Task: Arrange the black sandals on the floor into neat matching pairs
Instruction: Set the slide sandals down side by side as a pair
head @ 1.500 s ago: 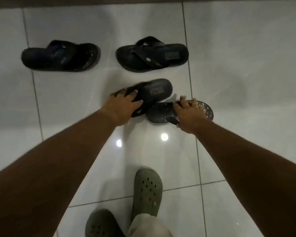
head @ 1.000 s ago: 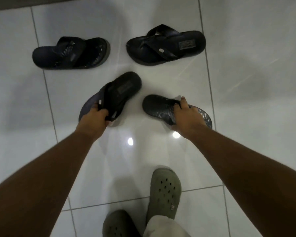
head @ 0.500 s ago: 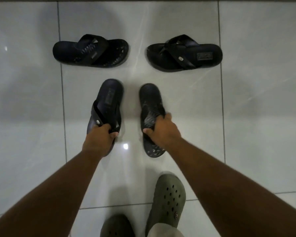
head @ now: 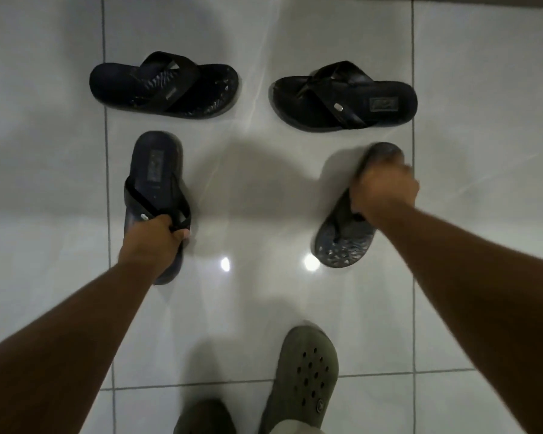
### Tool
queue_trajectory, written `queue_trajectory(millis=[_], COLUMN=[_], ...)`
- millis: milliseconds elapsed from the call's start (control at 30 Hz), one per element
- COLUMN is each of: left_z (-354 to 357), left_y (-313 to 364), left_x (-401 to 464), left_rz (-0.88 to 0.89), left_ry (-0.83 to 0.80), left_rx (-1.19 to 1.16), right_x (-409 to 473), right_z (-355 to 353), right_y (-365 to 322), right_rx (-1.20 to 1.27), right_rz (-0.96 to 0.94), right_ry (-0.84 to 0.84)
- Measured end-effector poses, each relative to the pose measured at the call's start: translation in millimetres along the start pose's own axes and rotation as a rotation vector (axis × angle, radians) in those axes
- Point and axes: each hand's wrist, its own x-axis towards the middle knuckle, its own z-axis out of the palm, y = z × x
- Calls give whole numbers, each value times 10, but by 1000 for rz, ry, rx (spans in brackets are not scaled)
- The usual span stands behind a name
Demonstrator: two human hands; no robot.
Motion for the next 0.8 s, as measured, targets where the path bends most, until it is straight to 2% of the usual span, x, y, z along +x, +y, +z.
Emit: queue_trajectory(millis=[67, 100, 167, 233, 333, 433, 500, 567, 633, 700, 800], left_z=[16, 18, -1, -28, -77, -145, -160, -141, -103, -56, 18], left_y=[-5, -13, -19, -43, -85, -93, -96, -151, -249, -367, -481], left_x=[16, 19, 6, -14, -9, -65, -158, -221, -241, -255, -342], left_rz=[10, 19, 33, 45, 57, 8, -16, 21, 62, 52, 52], left_ry=[27, 43, 91, 123, 116, 114, 178, 250, 203, 73, 6], left_rx=[13, 23, 46, 67, 60, 69, 183, 201, 67, -91, -133], right_x=[262, 432, 712, 807, 561, 73, -235, -509, -737, -951, -1254], right_z=[-183, -246, -339, -307, -66, 205, 338, 442, 543, 660, 808], right_y=[-232, -396, -724, -955, -1067, -1107, -1135, -1196, -1268, -1355, -1539], right_rx=[163, 249, 345, 275, 193, 178, 92, 58, 52, 43, 43], right_rz=[-115, -137, -102, -67, -130, -319, -501, -585, -602, -616, -611], right_ry=[137, 134, 16, -111, -170, -178, -172, -235, -296, -316, -338])
